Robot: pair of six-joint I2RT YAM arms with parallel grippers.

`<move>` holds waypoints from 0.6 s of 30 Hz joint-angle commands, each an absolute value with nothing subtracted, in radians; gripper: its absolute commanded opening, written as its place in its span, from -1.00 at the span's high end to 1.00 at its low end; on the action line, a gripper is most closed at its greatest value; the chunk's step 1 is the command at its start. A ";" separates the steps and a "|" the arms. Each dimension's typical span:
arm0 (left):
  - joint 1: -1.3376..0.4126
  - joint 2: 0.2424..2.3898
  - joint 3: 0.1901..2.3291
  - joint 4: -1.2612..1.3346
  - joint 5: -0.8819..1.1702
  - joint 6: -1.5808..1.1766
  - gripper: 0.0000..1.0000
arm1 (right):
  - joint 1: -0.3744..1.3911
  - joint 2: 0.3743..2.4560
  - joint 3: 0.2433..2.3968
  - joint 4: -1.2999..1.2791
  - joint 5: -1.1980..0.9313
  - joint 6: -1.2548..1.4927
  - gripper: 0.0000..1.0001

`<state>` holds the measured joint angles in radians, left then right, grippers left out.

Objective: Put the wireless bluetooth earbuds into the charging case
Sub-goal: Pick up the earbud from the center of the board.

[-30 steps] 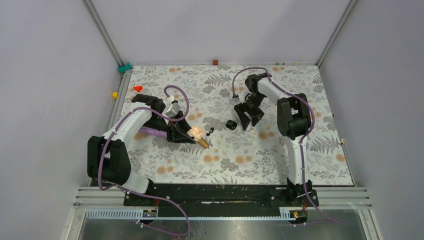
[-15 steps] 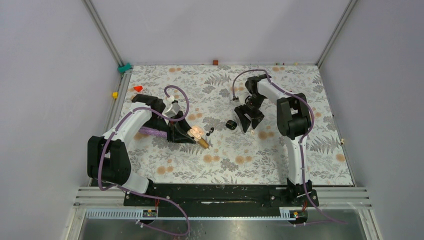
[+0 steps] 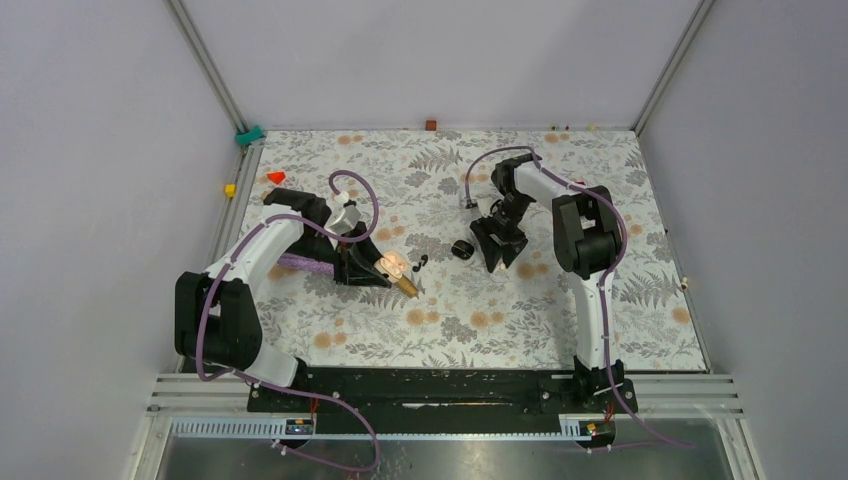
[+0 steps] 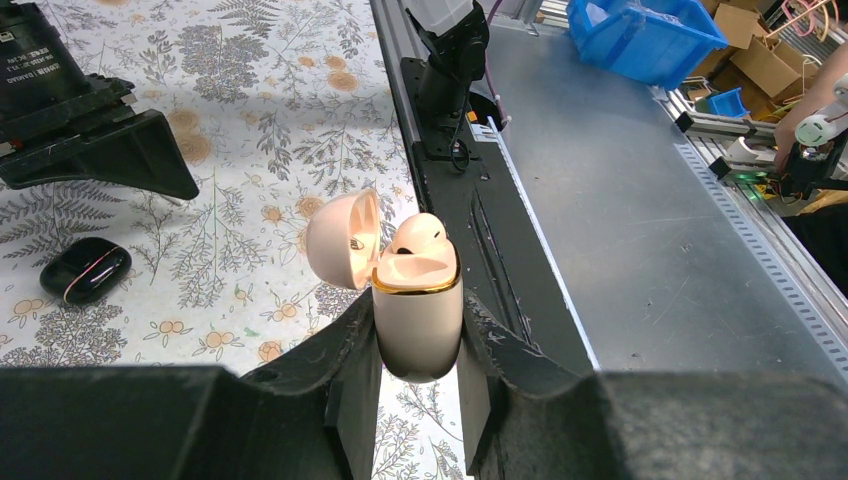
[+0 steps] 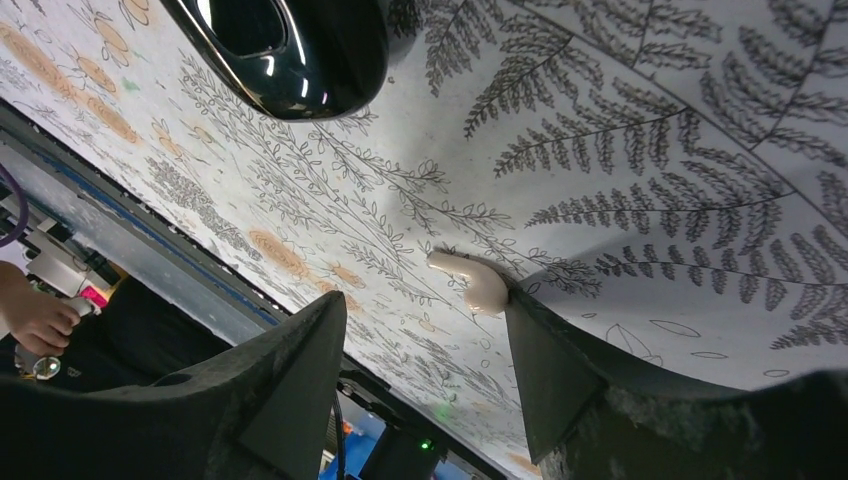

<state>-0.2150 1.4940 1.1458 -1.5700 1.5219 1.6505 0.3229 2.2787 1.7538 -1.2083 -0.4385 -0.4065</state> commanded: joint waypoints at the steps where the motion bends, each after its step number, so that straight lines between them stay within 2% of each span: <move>1: -0.218 1.480 1.184 -1.609 1.579 1.668 1.00 | 0.330 2.260 1.737 -1.235 -0.468 -0.423 -0.33; 8: -0.217 1.481 1.183 -1.609 1.577 1.668 1.00 | 0.330 2.227 1.712 -1.175 -0.423 -0.383 -0.25; 18: -0.217 1.481 1.183 -1.610 1.576 1.666 1.00 | 0.328 2.187 1.634 -1.045 -0.353 -0.221 0.10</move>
<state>-0.2150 1.4940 1.1458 -1.5700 1.5219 1.6485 0.3225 2.2425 1.6756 -1.1324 -0.4023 -0.3042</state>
